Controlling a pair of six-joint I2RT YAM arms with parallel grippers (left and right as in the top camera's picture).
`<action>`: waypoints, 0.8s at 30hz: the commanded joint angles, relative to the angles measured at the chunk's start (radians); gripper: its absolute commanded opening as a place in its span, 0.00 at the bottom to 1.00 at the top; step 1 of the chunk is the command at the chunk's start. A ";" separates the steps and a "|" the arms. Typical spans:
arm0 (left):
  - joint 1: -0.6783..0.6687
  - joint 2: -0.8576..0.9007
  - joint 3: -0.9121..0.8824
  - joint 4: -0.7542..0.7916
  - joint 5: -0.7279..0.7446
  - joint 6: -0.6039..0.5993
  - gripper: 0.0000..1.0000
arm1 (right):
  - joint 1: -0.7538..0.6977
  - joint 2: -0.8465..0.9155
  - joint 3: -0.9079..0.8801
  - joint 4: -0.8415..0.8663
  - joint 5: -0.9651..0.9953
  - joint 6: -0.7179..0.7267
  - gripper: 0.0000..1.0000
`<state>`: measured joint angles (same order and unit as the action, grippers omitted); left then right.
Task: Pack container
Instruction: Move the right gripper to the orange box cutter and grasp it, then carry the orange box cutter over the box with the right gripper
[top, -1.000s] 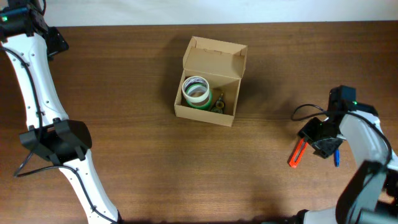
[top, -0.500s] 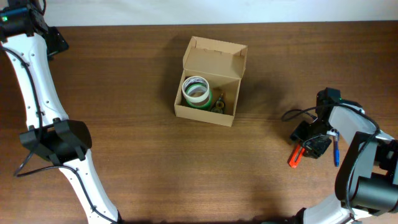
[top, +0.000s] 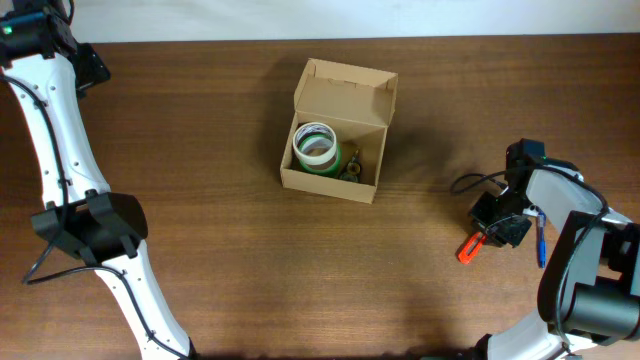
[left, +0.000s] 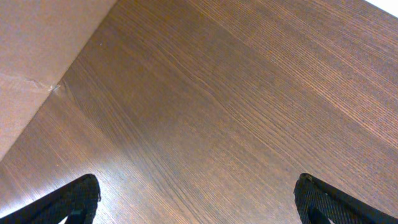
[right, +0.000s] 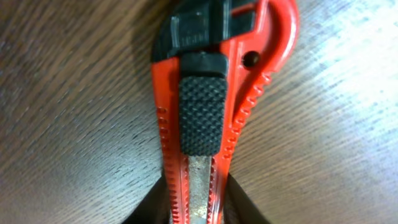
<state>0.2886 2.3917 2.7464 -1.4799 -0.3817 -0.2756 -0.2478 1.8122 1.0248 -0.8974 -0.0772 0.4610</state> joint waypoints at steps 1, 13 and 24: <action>0.004 -0.034 -0.005 -0.001 0.000 0.012 1.00 | 0.012 0.059 -0.014 0.027 0.006 0.004 0.14; 0.004 -0.034 -0.005 -0.001 0.000 0.012 1.00 | 0.012 -0.008 0.024 0.035 -0.026 -0.063 0.12; 0.005 -0.034 -0.005 -0.001 0.000 0.012 1.00 | 0.014 -0.212 0.274 -0.153 -0.077 -0.236 0.08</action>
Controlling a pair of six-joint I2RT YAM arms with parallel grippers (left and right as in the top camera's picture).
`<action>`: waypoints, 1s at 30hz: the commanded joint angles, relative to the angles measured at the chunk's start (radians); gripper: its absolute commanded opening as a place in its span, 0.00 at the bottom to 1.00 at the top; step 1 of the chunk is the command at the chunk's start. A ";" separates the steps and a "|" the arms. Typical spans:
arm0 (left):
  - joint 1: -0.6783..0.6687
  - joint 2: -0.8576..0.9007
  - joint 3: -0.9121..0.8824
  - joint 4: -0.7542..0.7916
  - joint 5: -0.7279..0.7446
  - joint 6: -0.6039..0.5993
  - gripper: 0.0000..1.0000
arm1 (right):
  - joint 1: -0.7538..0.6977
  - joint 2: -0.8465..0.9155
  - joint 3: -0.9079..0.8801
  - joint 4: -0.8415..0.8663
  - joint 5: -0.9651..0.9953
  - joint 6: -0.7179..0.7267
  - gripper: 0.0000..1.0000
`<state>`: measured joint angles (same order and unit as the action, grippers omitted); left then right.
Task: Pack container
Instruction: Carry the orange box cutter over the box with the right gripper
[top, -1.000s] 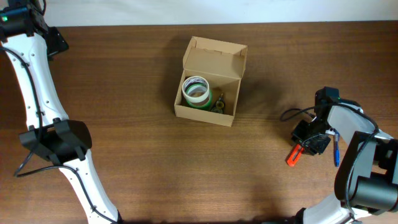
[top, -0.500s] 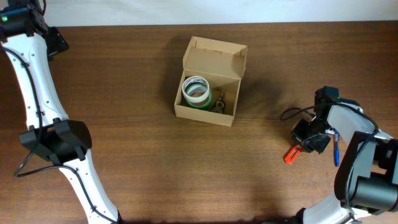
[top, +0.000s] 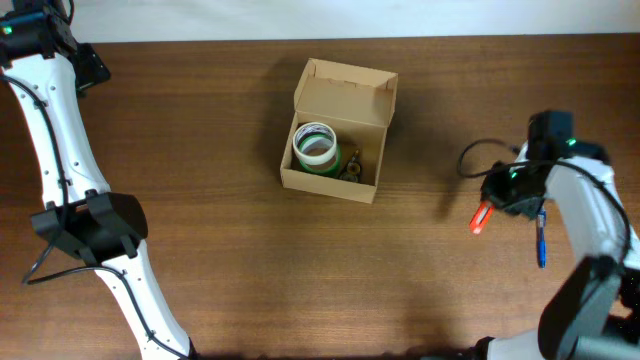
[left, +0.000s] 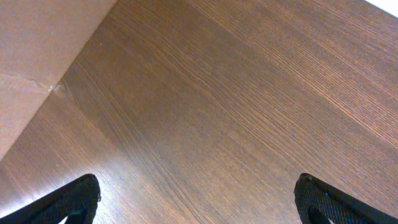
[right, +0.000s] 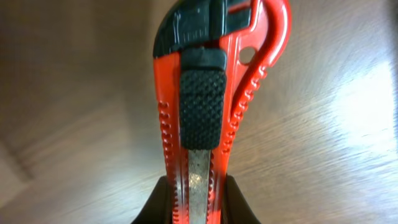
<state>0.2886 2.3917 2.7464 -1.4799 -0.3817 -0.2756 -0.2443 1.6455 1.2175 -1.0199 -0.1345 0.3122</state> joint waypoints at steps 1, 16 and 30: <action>0.004 -0.034 -0.005 -0.001 0.000 0.012 1.00 | 0.016 -0.048 0.124 -0.063 -0.020 -0.121 0.08; 0.005 -0.034 -0.005 -0.001 0.000 0.012 1.00 | 0.369 -0.037 0.499 -0.222 -0.019 -0.441 0.08; 0.004 -0.034 -0.005 -0.001 0.000 0.012 1.00 | 0.781 0.169 0.613 -0.230 0.203 -0.557 0.08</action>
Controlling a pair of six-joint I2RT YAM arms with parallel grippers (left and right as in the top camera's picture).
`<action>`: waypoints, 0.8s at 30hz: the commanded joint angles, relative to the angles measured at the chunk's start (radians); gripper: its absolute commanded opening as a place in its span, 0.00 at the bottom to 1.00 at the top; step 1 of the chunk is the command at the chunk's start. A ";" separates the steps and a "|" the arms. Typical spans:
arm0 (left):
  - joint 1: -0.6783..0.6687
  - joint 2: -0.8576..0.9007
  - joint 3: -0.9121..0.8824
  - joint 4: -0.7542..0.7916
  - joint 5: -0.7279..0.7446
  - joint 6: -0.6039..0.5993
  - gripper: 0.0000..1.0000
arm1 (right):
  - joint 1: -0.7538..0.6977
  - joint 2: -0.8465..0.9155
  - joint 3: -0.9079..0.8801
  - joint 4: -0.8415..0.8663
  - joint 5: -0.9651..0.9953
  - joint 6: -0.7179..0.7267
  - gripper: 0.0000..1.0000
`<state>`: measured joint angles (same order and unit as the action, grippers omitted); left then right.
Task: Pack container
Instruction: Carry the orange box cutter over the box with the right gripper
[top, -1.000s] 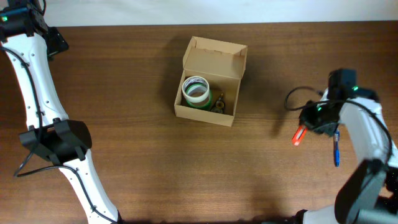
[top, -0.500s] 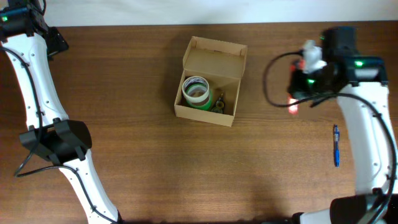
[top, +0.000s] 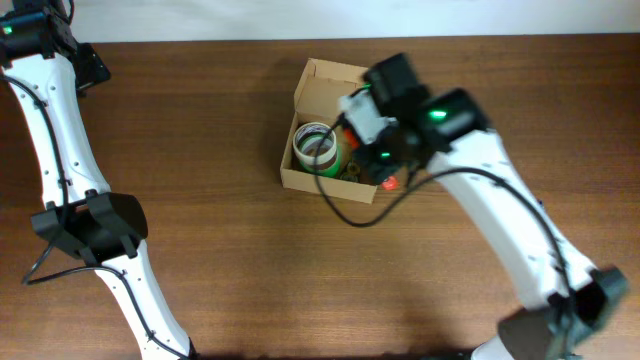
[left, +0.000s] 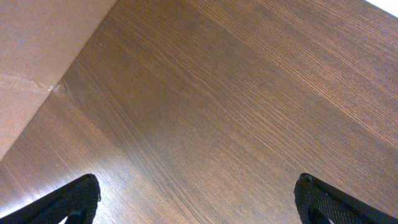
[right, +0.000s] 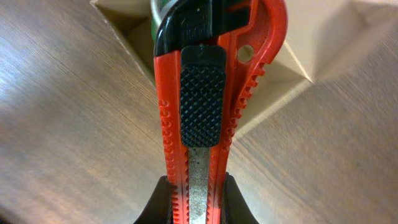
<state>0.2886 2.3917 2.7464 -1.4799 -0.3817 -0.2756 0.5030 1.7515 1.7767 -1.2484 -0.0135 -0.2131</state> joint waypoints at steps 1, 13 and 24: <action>0.004 -0.034 -0.005 -0.001 0.000 0.012 1.00 | 0.041 0.088 0.074 -0.006 0.082 -0.043 0.08; 0.004 -0.034 -0.005 -0.001 0.000 0.012 1.00 | 0.022 0.241 0.272 0.022 0.094 -0.124 0.08; 0.004 -0.034 -0.005 -0.001 0.000 0.012 1.00 | 0.014 0.252 0.275 0.032 0.061 -0.268 0.15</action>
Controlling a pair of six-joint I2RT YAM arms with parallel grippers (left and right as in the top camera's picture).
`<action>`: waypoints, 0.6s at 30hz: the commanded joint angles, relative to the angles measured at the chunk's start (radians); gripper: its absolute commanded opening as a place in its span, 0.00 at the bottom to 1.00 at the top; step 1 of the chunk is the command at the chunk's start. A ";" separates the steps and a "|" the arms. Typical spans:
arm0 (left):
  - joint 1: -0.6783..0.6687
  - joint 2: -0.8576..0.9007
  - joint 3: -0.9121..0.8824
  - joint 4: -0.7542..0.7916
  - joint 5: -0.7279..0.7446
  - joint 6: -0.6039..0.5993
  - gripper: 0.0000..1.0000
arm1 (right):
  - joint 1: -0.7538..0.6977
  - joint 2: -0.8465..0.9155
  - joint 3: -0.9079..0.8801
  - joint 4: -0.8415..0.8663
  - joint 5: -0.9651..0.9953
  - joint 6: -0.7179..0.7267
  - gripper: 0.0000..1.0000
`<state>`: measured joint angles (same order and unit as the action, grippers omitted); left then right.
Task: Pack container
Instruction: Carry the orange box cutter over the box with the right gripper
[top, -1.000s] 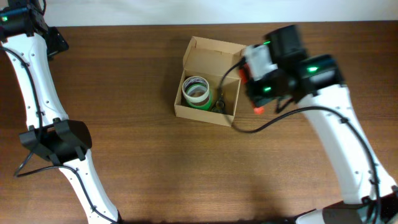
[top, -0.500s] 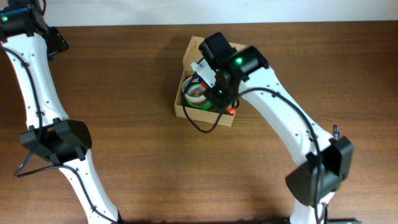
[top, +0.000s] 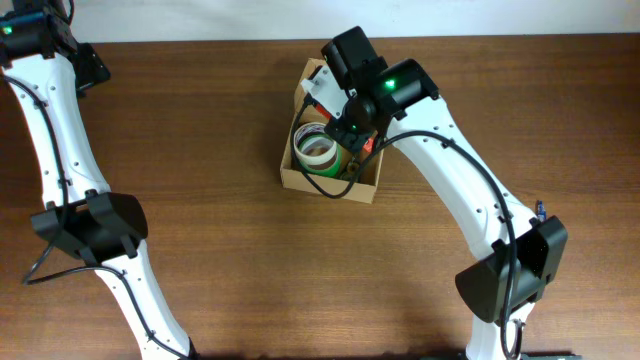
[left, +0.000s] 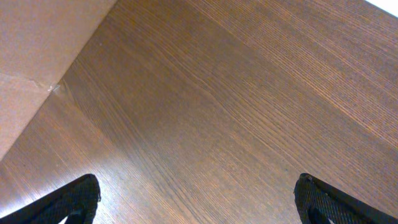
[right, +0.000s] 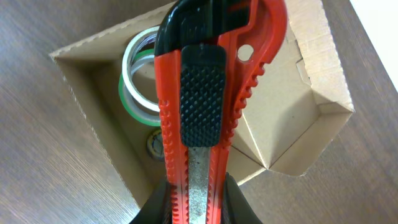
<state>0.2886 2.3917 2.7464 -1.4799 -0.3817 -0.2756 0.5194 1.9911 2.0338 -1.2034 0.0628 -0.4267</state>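
Note:
An open cardboard box (top: 325, 185) stands mid-table with its lid flap (top: 350, 85) folded back. Inside it lie a green and white tape roll (top: 316, 150) and a small metal piece (right: 155, 144). My right gripper (right: 196, 208) is shut on a red utility knife (right: 202, 106) with a black slider. It holds the knife above the box's inside (right: 273, 124), right of the tape roll (right: 140, 81). In the overhead view only a bit of the red knife (top: 367, 146) shows under the right arm. My left gripper (left: 199, 205) is open over bare wood at the far left.
A blue pen (top: 540, 211) lies near the table's right edge, partly behind the right arm's base. The left arm (top: 50, 110) runs along the left side of the table. A tan surface (left: 37, 56) fills the upper left of the left wrist view.
My right gripper, still holding the knife, was at the box's front right corner. It is now farther back and left, over the inside of the box. The left arm has not moved.
My right gripper was shut on the red knife down at the table's right side, next to the blue pen. Then it held the knife raised off the wood there. Later it was at the box's front right corner, and now over the box's inside.

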 joint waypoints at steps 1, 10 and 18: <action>0.004 -0.034 -0.005 -0.001 0.000 0.012 1.00 | -0.002 0.014 0.018 -0.025 -0.028 -0.075 0.15; 0.004 -0.034 -0.005 -0.001 0.000 0.012 1.00 | 0.032 0.060 0.018 -0.112 -0.028 -0.177 0.12; 0.005 -0.034 -0.005 -0.001 0.000 0.012 1.00 | 0.081 0.111 0.018 -0.115 -0.011 -0.259 0.10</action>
<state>0.2886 2.3917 2.7464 -1.4799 -0.3817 -0.2756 0.5789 2.0823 2.0346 -1.3205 0.0521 -0.6380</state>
